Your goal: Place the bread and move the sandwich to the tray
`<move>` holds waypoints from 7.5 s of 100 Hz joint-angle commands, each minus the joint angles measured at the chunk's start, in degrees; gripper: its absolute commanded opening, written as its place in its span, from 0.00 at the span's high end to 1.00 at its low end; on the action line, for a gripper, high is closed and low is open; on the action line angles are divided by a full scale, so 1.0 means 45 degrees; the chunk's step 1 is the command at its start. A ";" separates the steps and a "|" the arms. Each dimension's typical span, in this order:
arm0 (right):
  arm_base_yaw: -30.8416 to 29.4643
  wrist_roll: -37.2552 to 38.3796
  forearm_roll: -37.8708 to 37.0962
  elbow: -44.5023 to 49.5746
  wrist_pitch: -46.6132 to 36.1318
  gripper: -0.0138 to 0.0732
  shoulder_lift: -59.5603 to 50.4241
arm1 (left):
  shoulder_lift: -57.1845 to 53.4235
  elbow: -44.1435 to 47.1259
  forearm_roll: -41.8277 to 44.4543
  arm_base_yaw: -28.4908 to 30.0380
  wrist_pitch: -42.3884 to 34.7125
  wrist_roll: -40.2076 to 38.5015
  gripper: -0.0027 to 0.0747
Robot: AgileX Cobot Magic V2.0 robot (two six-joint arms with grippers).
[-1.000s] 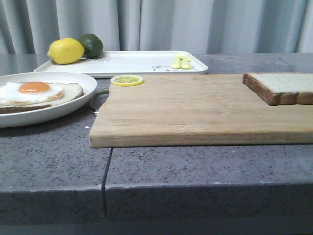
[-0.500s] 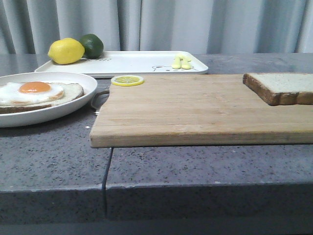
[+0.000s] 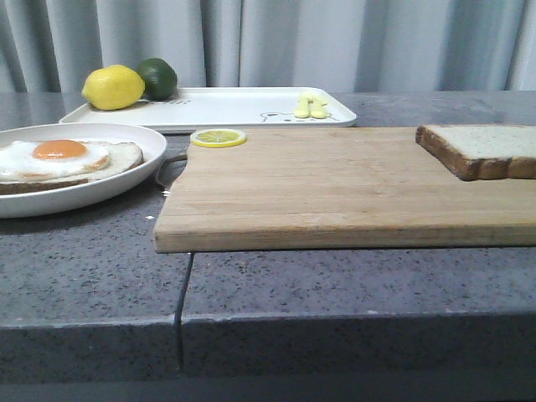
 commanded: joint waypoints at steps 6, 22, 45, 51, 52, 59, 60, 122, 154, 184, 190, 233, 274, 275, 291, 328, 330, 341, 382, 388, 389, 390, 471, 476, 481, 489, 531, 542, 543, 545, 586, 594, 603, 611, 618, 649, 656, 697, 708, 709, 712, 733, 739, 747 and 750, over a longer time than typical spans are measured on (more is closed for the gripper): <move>-0.0065 0.0005 -0.0065 -0.0450 -0.0888 0.98 0.0169 | 0.0150 -0.0461 -0.0183 0.0025 -0.0842 0.0014 0.99; -0.0065 0.0005 -0.0065 -0.0450 -0.1024 0.98 0.0169 | 0.0150 -0.0461 -0.0183 0.0025 -0.0842 0.0014 0.99; -0.0065 0.0005 -0.0065 -0.0450 -0.1290 0.82 0.0169 | 0.0150 -0.0461 -0.0269 0.0025 -0.0674 0.0014 0.82; -0.0065 0.0005 -0.0065 -0.0450 -0.1489 0.71 0.0169 | 0.0150 -0.0461 -0.0292 0.0025 -0.0646 0.0014 0.68; -0.0065 0.0005 -0.0065 -0.0450 -0.1510 0.68 0.0169 | 0.0150 -0.0461 -0.0292 0.0025 -0.0622 0.0014 0.66; -0.0065 0.0005 -0.0065 -0.0450 -0.1746 0.52 0.0169 | 0.0150 -0.0461 -0.0390 0.0025 -0.0616 0.0014 0.49; -0.0065 0.0005 -0.0065 -0.0450 -0.1783 0.51 0.0169 | 0.0150 -0.0461 -0.0386 0.0025 -0.0616 0.0014 0.46; -0.0065 0.0005 -0.0065 -0.0450 -0.2595 0.29 0.0169 | 0.0150 -0.0461 -0.0423 0.0025 -0.0616 0.0014 0.25; -0.0065 0.0005 -0.0065 -0.0450 -0.2595 0.29 0.0169 | 0.0150 -0.0461 -0.0423 0.0025 -0.0616 0.0014 0.25; -0.0065 0.0005 -0.0070 -0.0390 -0.2510 0.29 0.0169 | 0.0150 -0.0461 -0.0423 0.0025 -0.0616 0.0014 0.25; -0.0065 0.0005 0.0035 -0.0390 -0.2548 0.29 0.0169 | 0.0150 -0.0461 -0.0423 0.0025 -0.0616 0.0014 0.25; -0.0891 -0.1559 0.2461 -0.0429 -0.3021 0.29 0.1091 | 0.0150 -0.0461 -0.0423 0.0025 -0.0616 0.0014 0.25; -0.4277 -0.6182 0.7983 -0.0415 -0.4394 0.29 0.3411 | 0.0150 -0.0461 -0.0423 0.0025 -0.0616 0.0014 0.25; -0.4364 -0.6240 0.8159 -0.0415 -0.4394 0.29 0.3470 | 0.0150 -0.0461 -0.0423 0.0025 -0.0616 0.0014 0.25; -0.5424 -0.8059 1.0369 -0.0392 -0.4293 0.29 0.4866 | 0.0150 -0.0461 -0.0423 0.0025 -0.0616 0.0014 0.25; -0.6873 -1.1495 1.5266 -0.0392 -0.3729 0.29 0.7168 | 0.0150 -0.0461 -0.0423 0.0025 -0.0616 0.0014 0.25; -0.6886 -1.1555 1.5359 -0.0392 -0.3731 0.29 0.7243 | 0.0150 -0.0461 -0.0423 0.0025 -0.0616 0.0014 0.25; -0.6886 -1.1981 1.5831 -0.0392 -0.3788 0.29 0.7879 | 0.0150 -0.0461 -0.0423 0.0025 -0.0616 0.0014 0.25; -0.6886 -1.3792 1.7827 -0.0392 -0.3676 0.29 1.0310 | 0.0150 -0.0461 -0.0423 0.0025 -0.0616 0.0014 0.25; -0.6886 -1.3967 1.7996 -0.0392 -0.3577 0.29 1.0538 | 0.0150 -0.0461 -0.0423 0.0025 -0.0616 0.0014 0.25; -0.6886 -1.4020 1.8027 -0.0392 -0.3552 0.29 1.0592 | 0.0150 -0.0461 -0.0423 0.0025 -0.0616 0.0014 0.25; -0.6886 -1.4049 1.8085 -0.0392 -0.3510 0.29 1.0621 | 0.0150 -0.0461 -0.0423 0.0025 -0.0616 0.0014 0.25; -0.6886 -1.4935 1.9453 -0.0392 -0.2047 0.29 1.2162 | 0.0150 -0.0461 -0.0423 0.0025 -0.0616 0.0014 0.25; -0.6886 -1.4936 1.9452 -0.0392 -0.1948 0.29 1.2230 | 0.0150 -0.0461 -0.0423 0.0025 -0.0616 0.0014 0.25; -0.6886 -1.4936 1.9465 -0.0392 -0.1830 0.29 1.2260 | 0.0150 -0.0461 -0.0423 0.0025 -0.0616 0.0014 0.25; -0.6886 -1.4936 1.9516 -0.0392 -0.1612 0.29 1.2319 | 0.0150 -0.0461 -0.0423 0.0025 -0.0616 0.0014 0.25; -0.6886 -1.4923 1.9562 -0.0392 -0.0966 0.32 1.2717 | 0.0150 -0.0461 -0.0423 0.0025 -0.0616 0.0014 0.25; -0.6886 -1.4923 1.9562 -0.0392 -0.1062 0.46 1.2717 | 0.0150 -0.0461 -0.0423 0.0025 -0.0616 0.0014 0.25; -0.6886 -1.4923 1.9562 -0.0392 -0.1063 0.49 1.2717 | 0.0150 -0.0461 -0.0423 0.0025 -0.0616 0.0014 0.25; -0.6886 -1.4923 1.9562 -0.0392 -0.1063 0.52 1.2717 | 0.0150 -0.0461 -0.0423 0.0025 -0.0616 0.0014 0.25; -0.6886 -1.4801 1.9567 -0.0392 -0.0762 0.96 1.2578 | 0.0150 -0.0461 -0.0423 0.0025 -0.0616 0.0014 0.25; -0.6886 -1.4676 1.9692 -0.0411 -0.0375 0.97 1.2254 | 0.0150 -0.0461 -0.0423 0.0025 -0.0616 0.0014 0.25; -0.6874 -1.4487 1.9826 -0.0411 -0.0219 0.97 1.1545 | 0.0150 -0.0461 -0.0423 0.0025 -0.0616 0.0014 0.25; -0.6800 -1.4004 1.9946 -0.0411 -0.0118 0.97 1.0784 | 0.0150 -0.0461 -0.0423 0.0025 -0.0616 0.0014 0.25; -0.6695 -1.3759 2.0114 -0.0411 0.0163 0.97 1.0118 | 0.0150 -0.0461 -0.0423 0.0025 -0.0616 0.0014 0.25; -0.3951 -1.3447 2.2902 -0.0411 -0.0645 0.97 0.8244 | 0.0150 -0.0461 -0.0423 0.0025 -0.0616 0.0014 0.25; -0.2790 -1.3447 2.3479 -0.0411 -0.1495 0.97 0.8258 | 0.0150 -0.0461 -0.0423 0.0025 -0.0616 0.0014 0.25; 0.2702 -1.3736 2.5343 -0.1627 -0.6025 0.97 0.9387 | 0.0150 -0.0461 -0.0423 0.0025 -0.0616 0.0014 0.25; 0.3497 -1.3453 2.5343 -0.2558 -0.5995 0.97 1.0245 | 0.0150 -0.0461 -0.0423 0.0025 -0.0616 0.0014 0.25; 0.3545 -1.3431 2.5343 -0.2619 -0.5995 0.97 1.0359 | 0.0150 -0.0461 -0.0423 0.0025 -0.0616 0.0014 0.25; 0.3787 -1.3341 2.5343 -0.2928 -0.5995 0.97 1.0598 | 0.0150 -0.0461 -0.0423 0.0025 -0.0616 0.0014 0.25; 0.5223 -1.2498 2.5343 -0.4633 -0.6354 0.97 1.2436 | 0.0150 -0.0461 -0.0423 0.0025 -0.0616 0.0014 0.25; 0.5627 -1.2264 2.5343 -0.5041 -0.6782 0.97 1.2874 | 0.0150 -0.0461 -0.0423 0.0025 -0.0616 0.0014 0.25; 0.6224 -1.1725 2.5343 -0.5617 -0.7533 0.97 1.3499 | 0.0150 -0.0461 -0.0423 0.0025 -0.0616 0.0014 0.25; 0.6421 -1.1513 2.5343 -0.5792 -0.7791 0.97 1.3694 | 0.0150 -0.0461 -0.0423 0.0025 -0.0616 0.0014 0.25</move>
